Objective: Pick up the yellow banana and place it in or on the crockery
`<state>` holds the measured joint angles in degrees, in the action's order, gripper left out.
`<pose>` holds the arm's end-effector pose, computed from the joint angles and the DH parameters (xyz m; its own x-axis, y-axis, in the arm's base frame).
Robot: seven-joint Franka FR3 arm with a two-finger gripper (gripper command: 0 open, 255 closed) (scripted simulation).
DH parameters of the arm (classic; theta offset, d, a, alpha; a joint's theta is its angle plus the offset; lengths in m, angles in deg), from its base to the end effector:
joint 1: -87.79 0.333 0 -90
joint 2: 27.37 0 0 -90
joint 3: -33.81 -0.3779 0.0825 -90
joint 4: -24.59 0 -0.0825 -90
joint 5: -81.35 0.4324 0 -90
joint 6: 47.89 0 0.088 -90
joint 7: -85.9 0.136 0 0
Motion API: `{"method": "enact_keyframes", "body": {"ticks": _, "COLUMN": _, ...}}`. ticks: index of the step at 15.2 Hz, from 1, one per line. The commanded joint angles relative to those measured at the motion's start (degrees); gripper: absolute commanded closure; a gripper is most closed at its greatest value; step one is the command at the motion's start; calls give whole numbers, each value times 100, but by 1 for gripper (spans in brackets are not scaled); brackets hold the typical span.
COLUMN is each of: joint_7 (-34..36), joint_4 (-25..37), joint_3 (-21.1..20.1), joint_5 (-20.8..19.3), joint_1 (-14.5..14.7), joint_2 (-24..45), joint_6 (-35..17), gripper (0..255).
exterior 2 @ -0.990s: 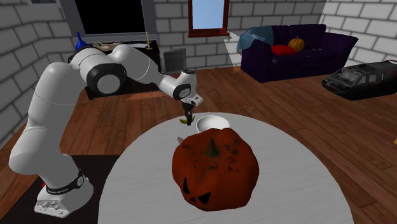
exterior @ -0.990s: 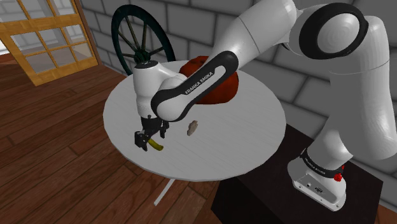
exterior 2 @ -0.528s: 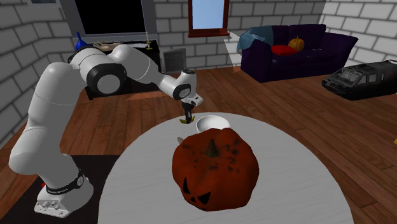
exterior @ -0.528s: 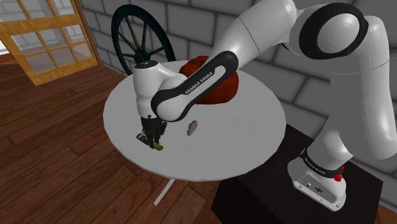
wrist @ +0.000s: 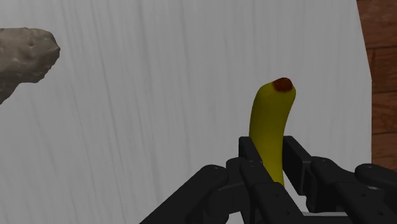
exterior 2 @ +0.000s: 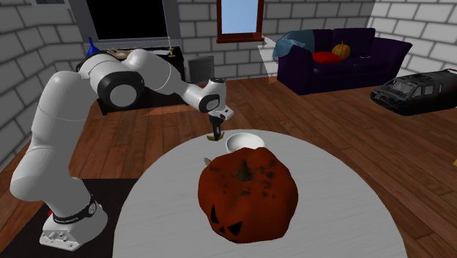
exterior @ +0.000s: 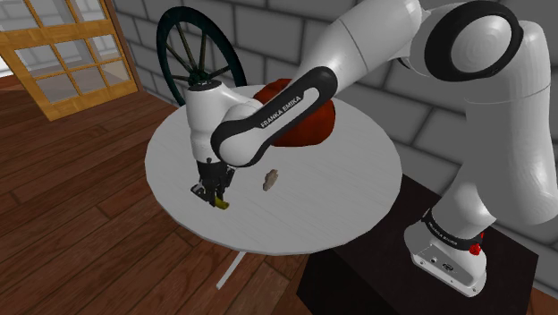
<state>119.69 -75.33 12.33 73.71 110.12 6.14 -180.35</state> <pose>0.5534 0.4871 0.2526 0.9783 0.2044 -0.0330 0.2002 -0.9745 -0.1018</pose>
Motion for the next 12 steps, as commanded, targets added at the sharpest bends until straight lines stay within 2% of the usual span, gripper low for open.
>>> {"method": "enact_keyframes", "body": {"ticks": 1, "joint_7": -10, "joint_4": 6, "joint_3": -25, "joint_5": 32, "joint_1": -18, "joint_2": -90, "joint_6": 94, "gripper": 255}}
{"method": "enact_keyframes", "body": {"ticks": 12, "joint_7": -67, "joint_4": 196, "joint_3": -149, "joint_5": 210, "joint_1": -105, "joint_2": -556, "joint_6": 730, "gripper": 255}}
